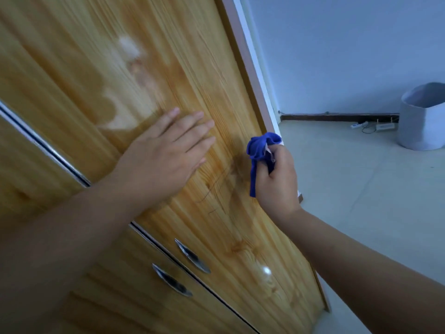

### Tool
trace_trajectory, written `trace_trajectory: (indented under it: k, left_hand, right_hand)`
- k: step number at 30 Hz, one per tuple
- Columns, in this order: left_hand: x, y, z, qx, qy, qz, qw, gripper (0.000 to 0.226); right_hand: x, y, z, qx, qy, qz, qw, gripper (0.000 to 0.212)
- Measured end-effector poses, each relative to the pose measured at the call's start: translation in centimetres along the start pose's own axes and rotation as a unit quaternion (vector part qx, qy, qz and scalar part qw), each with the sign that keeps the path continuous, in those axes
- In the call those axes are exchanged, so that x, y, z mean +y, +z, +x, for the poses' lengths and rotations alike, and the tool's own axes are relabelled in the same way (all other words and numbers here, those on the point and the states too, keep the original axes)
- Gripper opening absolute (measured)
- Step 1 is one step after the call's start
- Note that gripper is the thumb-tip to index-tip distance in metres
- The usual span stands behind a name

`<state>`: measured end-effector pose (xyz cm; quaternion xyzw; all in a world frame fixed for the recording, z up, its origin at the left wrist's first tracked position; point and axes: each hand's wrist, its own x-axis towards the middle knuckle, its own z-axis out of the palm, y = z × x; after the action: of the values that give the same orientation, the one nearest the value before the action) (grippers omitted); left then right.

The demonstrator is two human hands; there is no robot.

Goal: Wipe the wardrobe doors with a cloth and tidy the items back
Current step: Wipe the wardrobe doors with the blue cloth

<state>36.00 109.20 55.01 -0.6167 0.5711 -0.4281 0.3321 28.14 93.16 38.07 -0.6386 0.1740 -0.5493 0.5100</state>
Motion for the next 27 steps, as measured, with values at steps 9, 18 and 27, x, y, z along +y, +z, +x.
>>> trace_trajectory:
  k: [9,18,27]
  left_hand:
    - [-0.7,3.3,1.6,-0.056,0.036,0.034,0.997,0.063]
    - [-1.0,4.8,1.0,0.04,0.072,0.025,0.996,0.055]
    - [-1.3,5.5,0.9,0.036,0.065,-0.023,0.997,0.059]
  right_hand:
    - [0.9,6.7,-1.7,0.039,-0.038,-0.04,0.998,0.011]
    - [2.5,10.0,-12.8,-0.081,-0.154,-0.021,0.985,0.016]
    - [3.2,5.1,3.2,0.072,-0.048,-0.034,0.996,0.028]
